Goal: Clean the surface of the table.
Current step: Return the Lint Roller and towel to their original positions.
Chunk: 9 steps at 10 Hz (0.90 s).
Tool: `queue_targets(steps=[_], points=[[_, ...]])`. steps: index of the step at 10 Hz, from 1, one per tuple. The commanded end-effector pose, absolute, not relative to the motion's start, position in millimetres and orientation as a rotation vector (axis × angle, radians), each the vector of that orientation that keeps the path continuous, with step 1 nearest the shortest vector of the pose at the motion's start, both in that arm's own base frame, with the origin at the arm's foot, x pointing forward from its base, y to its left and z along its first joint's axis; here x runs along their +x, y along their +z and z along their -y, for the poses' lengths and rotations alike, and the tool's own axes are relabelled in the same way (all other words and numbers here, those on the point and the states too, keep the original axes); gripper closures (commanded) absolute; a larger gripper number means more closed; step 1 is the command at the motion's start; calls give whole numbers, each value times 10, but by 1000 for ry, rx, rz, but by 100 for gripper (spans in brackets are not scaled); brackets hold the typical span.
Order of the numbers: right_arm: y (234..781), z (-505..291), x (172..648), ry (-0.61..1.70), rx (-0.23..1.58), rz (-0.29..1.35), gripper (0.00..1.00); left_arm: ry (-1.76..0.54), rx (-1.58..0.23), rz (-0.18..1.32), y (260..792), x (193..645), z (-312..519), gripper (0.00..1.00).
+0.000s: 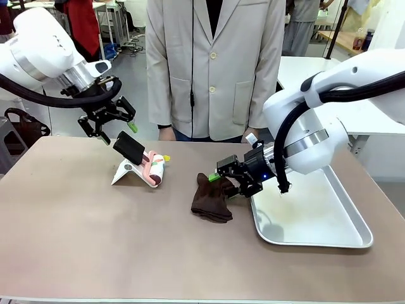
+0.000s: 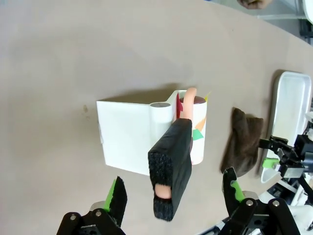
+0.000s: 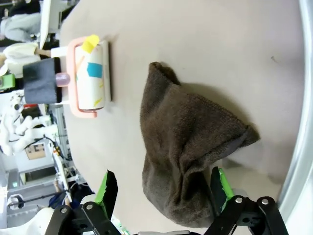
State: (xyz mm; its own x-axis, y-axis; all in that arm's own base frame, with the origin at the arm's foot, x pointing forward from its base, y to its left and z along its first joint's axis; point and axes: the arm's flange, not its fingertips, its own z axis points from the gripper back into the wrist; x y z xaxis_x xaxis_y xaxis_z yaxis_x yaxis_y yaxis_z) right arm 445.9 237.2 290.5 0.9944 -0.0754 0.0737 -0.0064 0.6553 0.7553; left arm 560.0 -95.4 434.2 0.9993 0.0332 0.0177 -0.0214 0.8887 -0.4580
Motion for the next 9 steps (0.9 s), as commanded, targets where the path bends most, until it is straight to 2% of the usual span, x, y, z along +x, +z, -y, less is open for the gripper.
queue_targets(steps=[1, 3, 5, 7, 9], points=[[3106, -2309, 4332, -5, 861, 79, 0, 36, -515, 39, 4531, 5397, 792, 0], [3300, -2120, 4244, -12, 923, 99, 0, 0, -626, 47, 4788, 5073, 526, 0], [3421, -1772, 4158, -43, 1031, 72, 0, -68, -810, 53, 4991, 4582, 242, 0], [3413, -1269, 4168, -55, 1237, -11, 0, -128, -1017, 46, 4895, 4064, -33, 0], [3456, -703, 3922, -24, 1461, -45, 0, -128, -1164, 74, 4563, 3641, -335, 0]])
